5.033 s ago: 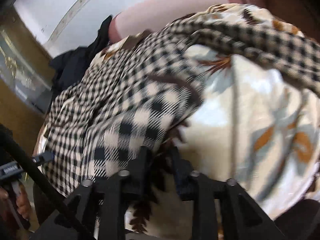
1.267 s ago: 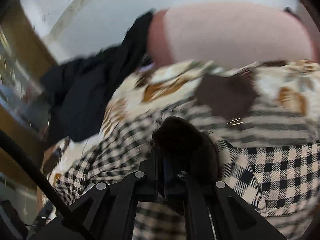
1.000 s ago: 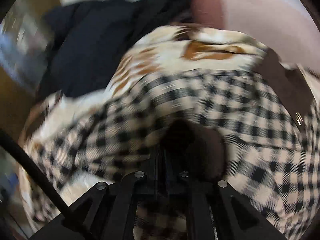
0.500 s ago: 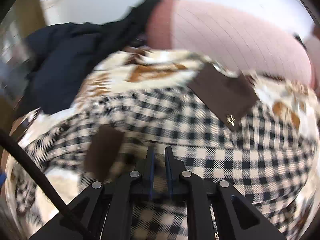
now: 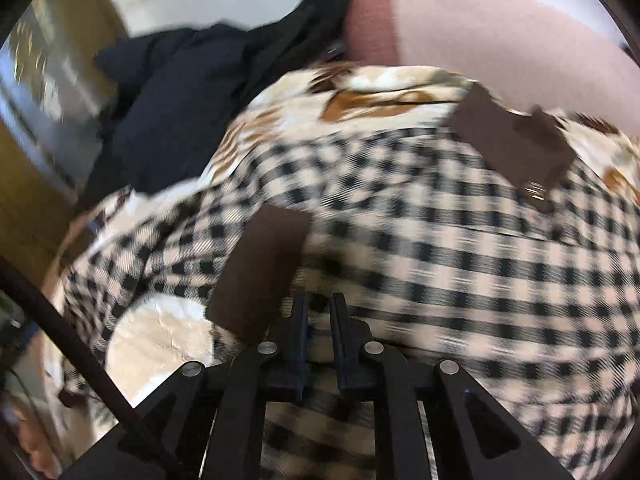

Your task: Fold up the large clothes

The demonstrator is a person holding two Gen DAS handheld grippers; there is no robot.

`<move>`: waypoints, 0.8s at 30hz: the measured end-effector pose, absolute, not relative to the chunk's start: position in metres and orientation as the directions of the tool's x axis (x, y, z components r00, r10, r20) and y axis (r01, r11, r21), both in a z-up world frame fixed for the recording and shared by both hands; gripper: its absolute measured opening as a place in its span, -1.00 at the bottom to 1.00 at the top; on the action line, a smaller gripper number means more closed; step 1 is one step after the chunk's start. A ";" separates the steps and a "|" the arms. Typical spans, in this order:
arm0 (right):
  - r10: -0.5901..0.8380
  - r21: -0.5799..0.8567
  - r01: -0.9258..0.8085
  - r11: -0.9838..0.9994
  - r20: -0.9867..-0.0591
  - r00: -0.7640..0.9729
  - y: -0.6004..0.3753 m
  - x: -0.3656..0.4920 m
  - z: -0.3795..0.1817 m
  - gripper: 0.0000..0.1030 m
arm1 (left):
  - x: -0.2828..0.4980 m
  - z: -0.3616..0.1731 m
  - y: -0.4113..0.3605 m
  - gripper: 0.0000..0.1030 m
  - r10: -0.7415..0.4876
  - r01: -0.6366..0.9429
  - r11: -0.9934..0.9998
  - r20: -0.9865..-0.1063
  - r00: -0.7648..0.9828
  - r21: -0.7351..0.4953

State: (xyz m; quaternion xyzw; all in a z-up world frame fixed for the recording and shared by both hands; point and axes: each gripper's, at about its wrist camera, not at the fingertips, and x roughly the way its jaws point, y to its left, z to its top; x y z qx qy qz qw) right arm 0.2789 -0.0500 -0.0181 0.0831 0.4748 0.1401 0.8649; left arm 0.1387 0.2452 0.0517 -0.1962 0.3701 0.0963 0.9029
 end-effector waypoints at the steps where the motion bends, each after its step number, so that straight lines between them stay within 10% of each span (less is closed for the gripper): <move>1: 0.322 0.275 -0.167 0.947 -0.800 0.507 -0.054 0.275 -0.016 -0.75 | 0.138 0.049 0.253 0.17 0.060 -0.354 0.897 -0.721 0.691 -0.264; 15: 0.537 0.182 -0.727 0.662 -0.791 0.291 0.140 0.147 0.007 0.12 | 0.077 0.050 0.372 0.16 0.366 -0.726 0.634 -0.724 0.585 -0.266; 24: 0.633 0.492 -0.510 0.705 -0.761 0.141 0.187 0.159 -0.034 0.25 | 0.062 0.047 0.395 0.16 0.347 -0.739 0.598 -0.730 0.588 -0.311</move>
